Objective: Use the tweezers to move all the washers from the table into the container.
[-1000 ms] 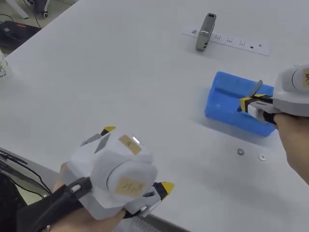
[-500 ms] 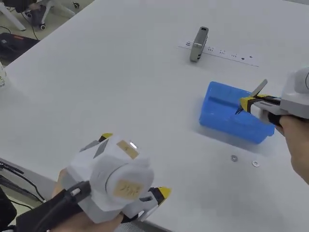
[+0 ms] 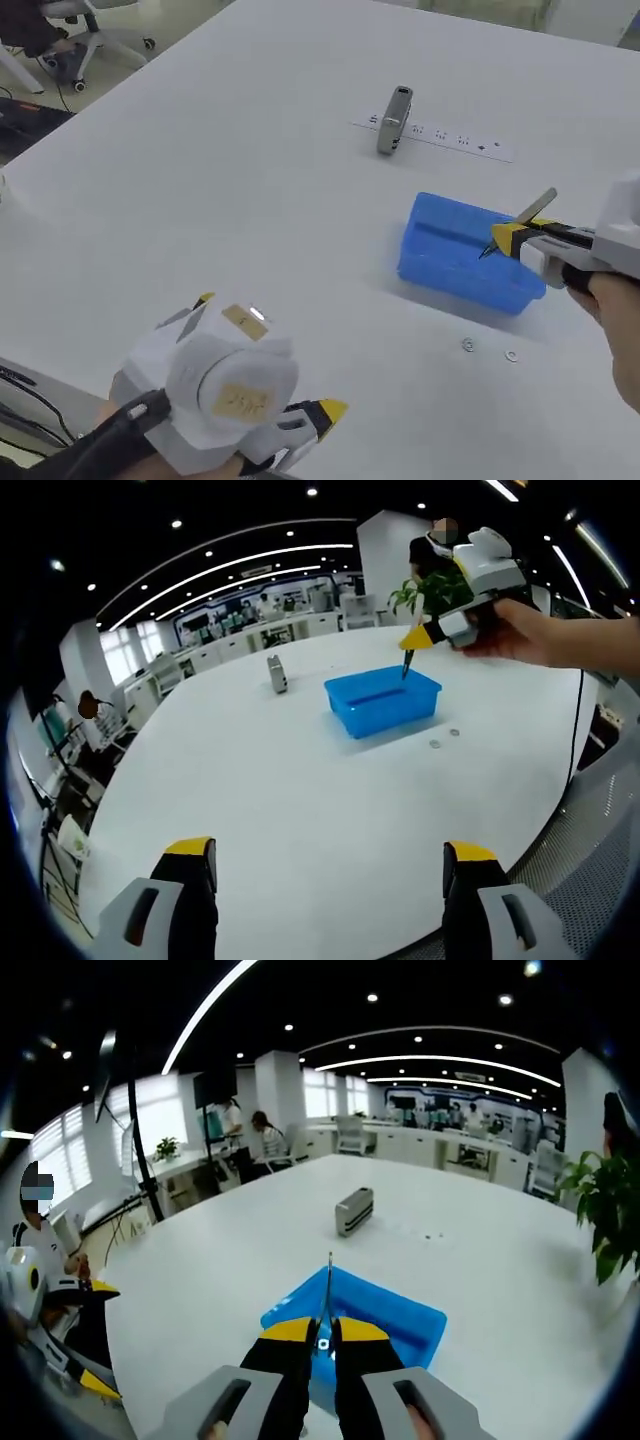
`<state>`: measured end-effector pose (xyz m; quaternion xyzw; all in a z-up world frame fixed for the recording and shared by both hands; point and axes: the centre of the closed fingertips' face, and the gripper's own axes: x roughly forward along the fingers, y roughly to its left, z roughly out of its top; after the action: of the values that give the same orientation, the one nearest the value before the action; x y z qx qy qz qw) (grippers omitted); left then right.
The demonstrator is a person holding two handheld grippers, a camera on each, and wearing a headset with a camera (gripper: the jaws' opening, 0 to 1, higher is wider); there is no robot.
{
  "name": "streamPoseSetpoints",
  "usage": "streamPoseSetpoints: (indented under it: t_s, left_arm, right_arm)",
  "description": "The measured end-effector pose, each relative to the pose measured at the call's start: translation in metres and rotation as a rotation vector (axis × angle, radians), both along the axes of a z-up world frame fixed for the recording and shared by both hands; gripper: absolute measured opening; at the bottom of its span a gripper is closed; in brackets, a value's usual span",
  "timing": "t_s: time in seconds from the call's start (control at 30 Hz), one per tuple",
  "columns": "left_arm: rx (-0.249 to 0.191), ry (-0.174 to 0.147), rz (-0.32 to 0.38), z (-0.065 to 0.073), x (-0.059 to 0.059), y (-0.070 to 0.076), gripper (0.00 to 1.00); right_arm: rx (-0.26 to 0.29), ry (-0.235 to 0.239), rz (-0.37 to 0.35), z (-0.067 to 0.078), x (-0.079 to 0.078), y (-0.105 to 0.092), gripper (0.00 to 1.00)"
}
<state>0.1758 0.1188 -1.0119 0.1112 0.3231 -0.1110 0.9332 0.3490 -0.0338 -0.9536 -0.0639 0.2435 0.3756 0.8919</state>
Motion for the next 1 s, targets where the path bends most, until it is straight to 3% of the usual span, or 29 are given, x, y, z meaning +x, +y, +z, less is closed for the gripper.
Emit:
streamPoseSetpoints:
  t_s: [0.27, 0.43, 1.0]
  left_arm:
    - [-0.026, -0.007, -0.016, 0.002, 0.0, -0.004, 0.96]
    - [-0.034, -0.002, -0.016, 0.001, 0.0, -0.004, 0.96]
    - [-0.054, 0.018, -0.042, -0.001, -0.002, -0.01, 0.95]
  right_arm:
    - [0.013, 0.025, 0.005, -0.01, -0.022, -0.008, 0.04]
    - [-0.001, 0.045, 0.008, -0.024, -0.033, -0.014, 0.04]
    - [-0.003, 0.13, -0.013, -0.063, -0.045, -0.022, 0.04]
